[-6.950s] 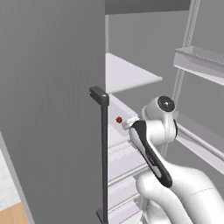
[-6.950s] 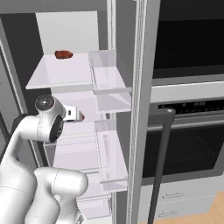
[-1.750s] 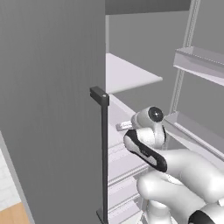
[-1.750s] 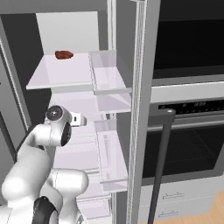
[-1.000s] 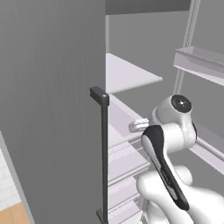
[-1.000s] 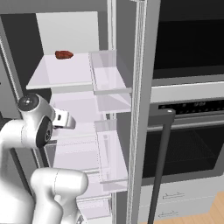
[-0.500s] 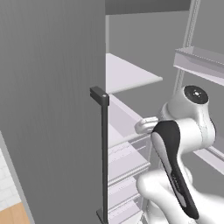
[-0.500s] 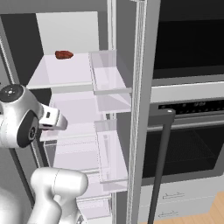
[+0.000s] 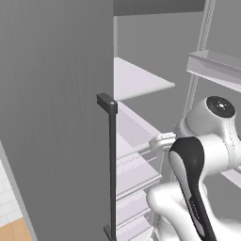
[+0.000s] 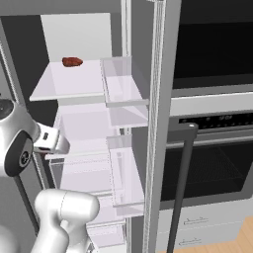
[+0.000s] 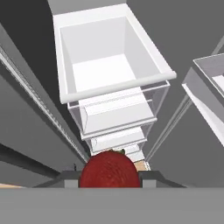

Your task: Take the strawberry from the fridge and place it on top of the pancake, located on the dining counter.

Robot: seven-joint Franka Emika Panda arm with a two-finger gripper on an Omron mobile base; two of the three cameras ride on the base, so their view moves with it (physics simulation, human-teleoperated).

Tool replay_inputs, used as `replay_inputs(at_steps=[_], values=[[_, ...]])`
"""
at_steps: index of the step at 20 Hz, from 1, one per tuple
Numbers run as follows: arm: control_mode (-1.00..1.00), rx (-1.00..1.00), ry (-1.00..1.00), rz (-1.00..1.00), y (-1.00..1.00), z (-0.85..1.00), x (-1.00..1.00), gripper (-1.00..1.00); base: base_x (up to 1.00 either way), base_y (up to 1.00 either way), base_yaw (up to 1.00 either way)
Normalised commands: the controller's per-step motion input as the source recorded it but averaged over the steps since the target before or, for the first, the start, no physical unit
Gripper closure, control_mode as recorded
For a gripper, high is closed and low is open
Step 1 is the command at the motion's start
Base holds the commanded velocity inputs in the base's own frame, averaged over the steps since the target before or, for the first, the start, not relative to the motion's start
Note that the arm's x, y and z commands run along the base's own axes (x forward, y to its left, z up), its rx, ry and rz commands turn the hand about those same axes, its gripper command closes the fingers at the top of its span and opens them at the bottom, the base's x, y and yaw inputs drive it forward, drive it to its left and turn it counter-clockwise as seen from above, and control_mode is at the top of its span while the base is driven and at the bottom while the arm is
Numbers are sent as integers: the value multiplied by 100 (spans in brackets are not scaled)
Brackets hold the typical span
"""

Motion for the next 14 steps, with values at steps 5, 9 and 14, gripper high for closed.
replay_inputs(at_steps=[5,9,14], values=[[100,0,0,0,0,0,0,100,-98,0,-12],[100,0,0,0,0,0,0,100,-100,0,-35],[100,0,0,0,0,0,0,100,-100,0,-57]])
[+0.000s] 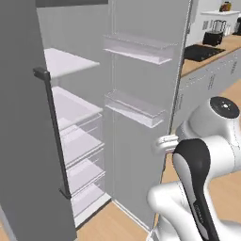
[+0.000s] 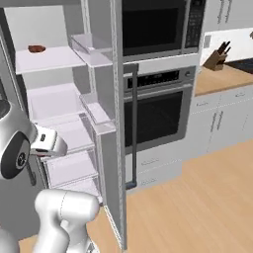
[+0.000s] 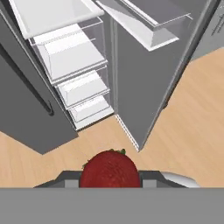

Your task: Take the strawberry from the fridge and place it on top of the pancake, located on the dining counter.

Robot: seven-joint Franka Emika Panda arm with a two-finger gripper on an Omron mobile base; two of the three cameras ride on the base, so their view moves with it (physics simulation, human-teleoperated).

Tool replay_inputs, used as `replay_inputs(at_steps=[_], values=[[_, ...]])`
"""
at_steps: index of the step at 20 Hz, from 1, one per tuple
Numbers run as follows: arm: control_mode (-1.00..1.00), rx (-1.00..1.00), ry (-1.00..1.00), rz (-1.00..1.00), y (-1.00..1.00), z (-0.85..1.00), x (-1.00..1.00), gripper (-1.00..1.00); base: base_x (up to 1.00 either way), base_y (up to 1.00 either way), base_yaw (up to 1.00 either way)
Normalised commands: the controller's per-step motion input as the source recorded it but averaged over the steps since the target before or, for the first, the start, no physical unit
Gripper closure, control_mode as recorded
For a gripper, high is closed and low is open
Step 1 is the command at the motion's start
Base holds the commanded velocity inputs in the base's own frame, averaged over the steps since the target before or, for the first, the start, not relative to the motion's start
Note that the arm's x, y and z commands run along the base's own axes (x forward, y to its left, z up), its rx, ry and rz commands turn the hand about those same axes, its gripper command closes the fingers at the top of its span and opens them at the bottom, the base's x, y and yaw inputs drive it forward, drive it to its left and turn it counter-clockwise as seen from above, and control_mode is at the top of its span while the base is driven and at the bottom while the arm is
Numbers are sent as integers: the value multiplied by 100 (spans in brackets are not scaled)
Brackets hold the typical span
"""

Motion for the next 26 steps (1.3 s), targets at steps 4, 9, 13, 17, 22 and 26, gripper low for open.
replay_inputs(at_steps=[4,9,13,17,22,26], values=[[100,0,0,0,0,0,0,100,-68,0,-76],[100,0,0,0,0,0,0,100,-32,-5,-82],[100,0,0,0,0,0,0,100,-3,-41,-77],[100,0,0,0,0,0,0,100,14,-98,-57],[100,0,0,0,0,0,0,100,22,-100,-37],[100,0,0,0,0,0,0,100,34,-100,-26]])
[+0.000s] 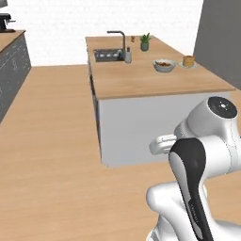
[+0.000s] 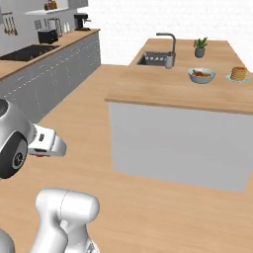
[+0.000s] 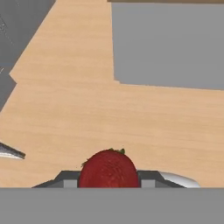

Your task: Take the strawberry from the fridge and place it on top of the pancake, located on the dining counter.

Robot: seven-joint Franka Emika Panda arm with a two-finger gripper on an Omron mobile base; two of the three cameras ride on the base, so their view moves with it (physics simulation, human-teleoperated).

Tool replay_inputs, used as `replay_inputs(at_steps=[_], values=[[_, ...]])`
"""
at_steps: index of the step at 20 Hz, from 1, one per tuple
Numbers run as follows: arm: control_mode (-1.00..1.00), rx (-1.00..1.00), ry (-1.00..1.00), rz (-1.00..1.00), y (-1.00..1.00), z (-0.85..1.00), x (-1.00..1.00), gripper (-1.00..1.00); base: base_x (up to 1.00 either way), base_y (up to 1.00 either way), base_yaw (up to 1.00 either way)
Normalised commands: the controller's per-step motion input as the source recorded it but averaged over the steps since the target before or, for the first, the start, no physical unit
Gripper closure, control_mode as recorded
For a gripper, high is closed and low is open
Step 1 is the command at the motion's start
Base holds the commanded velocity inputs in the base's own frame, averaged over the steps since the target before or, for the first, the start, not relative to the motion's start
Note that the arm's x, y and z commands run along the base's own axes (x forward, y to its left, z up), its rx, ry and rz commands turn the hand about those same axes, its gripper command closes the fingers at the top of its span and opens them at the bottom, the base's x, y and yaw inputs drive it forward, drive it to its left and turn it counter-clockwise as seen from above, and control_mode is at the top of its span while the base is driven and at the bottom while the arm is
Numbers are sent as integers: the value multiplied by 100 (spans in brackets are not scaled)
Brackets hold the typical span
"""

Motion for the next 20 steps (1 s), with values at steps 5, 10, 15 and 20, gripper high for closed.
replay_inputs(at_steps=[5,10,15,20], values=[[100,0,0,0,0,0,0,100,45,-100,-10],[100,0,0,0,0,0,0,100,61,-100,3],[100,0,0,0,0,0,0,100,74,-100,20],[100,0,0,0,0,0,0,100,61,-100,24]])
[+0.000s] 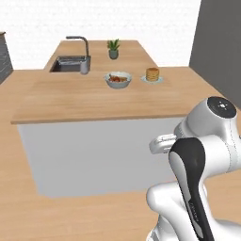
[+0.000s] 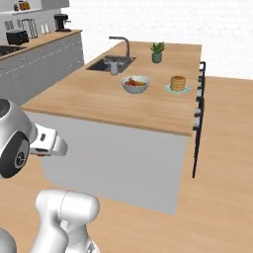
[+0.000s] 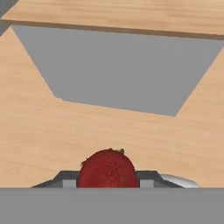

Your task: Take the strawberry from the fridge and place it on top of the pancake, located on the dining counter.

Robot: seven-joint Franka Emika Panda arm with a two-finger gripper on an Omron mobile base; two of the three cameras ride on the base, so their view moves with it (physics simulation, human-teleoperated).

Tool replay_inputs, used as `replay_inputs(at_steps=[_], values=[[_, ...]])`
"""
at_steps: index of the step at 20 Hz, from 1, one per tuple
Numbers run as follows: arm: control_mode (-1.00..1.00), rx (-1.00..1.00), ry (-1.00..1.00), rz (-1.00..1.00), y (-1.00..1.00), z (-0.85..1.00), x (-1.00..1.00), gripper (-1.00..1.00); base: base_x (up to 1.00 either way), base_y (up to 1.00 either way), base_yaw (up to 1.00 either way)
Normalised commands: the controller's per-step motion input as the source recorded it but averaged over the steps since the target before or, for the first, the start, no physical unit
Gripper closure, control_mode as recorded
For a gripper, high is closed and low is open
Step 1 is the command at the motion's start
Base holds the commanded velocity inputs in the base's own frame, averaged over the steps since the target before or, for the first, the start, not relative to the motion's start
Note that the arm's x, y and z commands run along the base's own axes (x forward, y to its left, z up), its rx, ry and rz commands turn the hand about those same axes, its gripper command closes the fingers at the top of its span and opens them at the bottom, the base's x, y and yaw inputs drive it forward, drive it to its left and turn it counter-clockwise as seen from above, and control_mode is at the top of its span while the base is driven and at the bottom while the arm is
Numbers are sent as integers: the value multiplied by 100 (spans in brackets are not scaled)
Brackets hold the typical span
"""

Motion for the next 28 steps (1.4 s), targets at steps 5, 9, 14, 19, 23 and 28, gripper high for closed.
replay_inputs(at_steps=[5,9,14,19,23,28], values=[[100,0,0,0,0,0,0,100,54,-100,24],[100,0,0,0,0,0,0,100,50,-100,25],[100,0,0,0,0,0,0,100,53,-100,26],[100,0,0,0,0,0,0,100,62,-100,26],[100,0,0,0,0,0,0,100,69,-100,29],[100,0,0,0,0,0,0,100,69,-100,33]])
